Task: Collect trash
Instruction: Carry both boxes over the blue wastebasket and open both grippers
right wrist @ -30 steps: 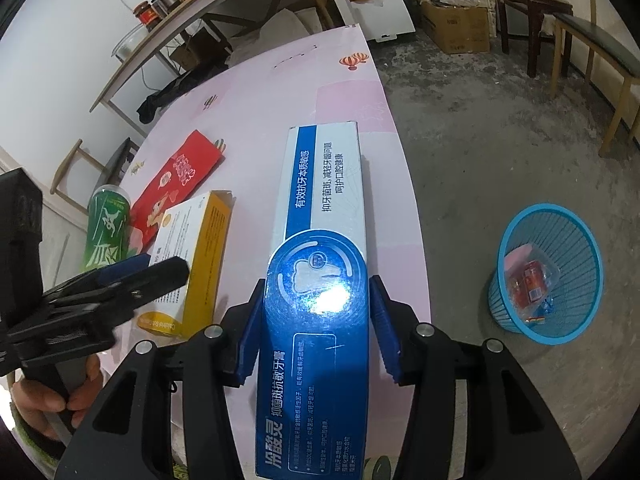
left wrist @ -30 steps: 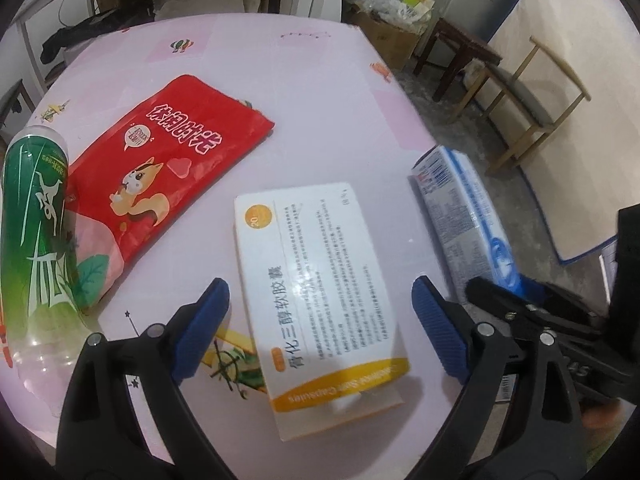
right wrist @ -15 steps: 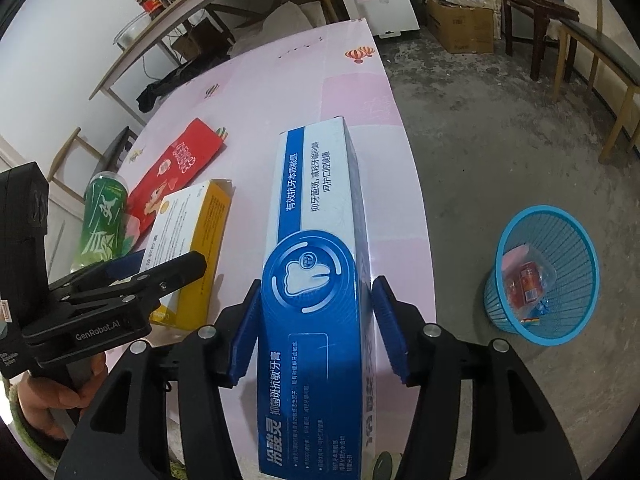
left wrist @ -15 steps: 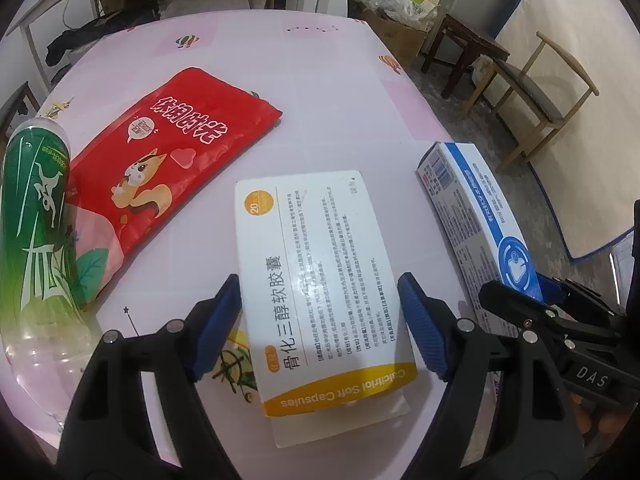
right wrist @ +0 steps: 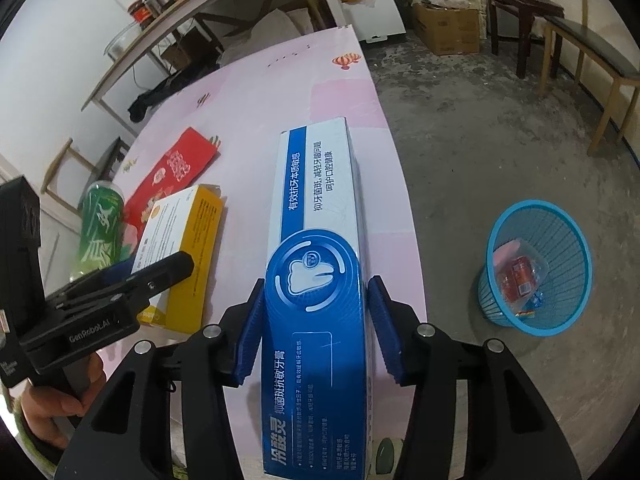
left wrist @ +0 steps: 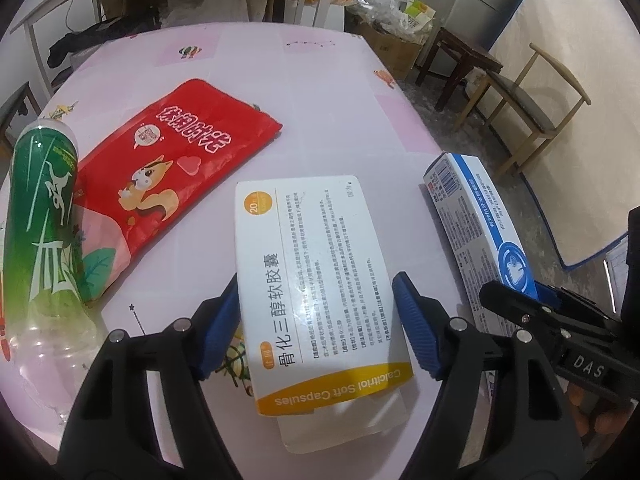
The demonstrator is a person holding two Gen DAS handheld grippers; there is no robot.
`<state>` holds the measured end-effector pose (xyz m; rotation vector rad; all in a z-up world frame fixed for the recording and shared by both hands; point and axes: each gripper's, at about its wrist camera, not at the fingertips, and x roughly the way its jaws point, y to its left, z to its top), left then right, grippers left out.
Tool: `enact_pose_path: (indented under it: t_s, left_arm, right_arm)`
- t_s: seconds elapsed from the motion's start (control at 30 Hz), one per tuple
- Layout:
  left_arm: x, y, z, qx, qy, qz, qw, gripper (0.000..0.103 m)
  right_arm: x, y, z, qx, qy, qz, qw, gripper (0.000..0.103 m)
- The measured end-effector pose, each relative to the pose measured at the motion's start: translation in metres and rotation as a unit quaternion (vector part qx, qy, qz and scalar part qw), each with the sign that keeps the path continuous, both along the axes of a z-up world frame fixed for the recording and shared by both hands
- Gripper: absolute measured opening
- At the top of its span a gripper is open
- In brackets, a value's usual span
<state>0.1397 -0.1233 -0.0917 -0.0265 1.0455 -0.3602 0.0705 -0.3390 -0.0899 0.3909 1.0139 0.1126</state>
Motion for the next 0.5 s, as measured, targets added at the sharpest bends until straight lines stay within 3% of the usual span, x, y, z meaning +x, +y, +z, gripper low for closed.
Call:
enact_pose_path:
  t_s: [0.3,0.5]
  left_arm:
    - [-0.019,-0.007,0.030,-0.009,-0.038,-0.011,0.9992,0.070]
    - [-0.029,-0.034,0.061,-0.015,-0.068,-0.052,0.9962,0.070]
  right_arm:
    - [-0.014,-0.020,0.017,0.035,-0.031,-0.023,0.999,0.049]
    - [-0.039,-0.053,0.037,0.059,-0.069,-0.061,0.994,0.049]
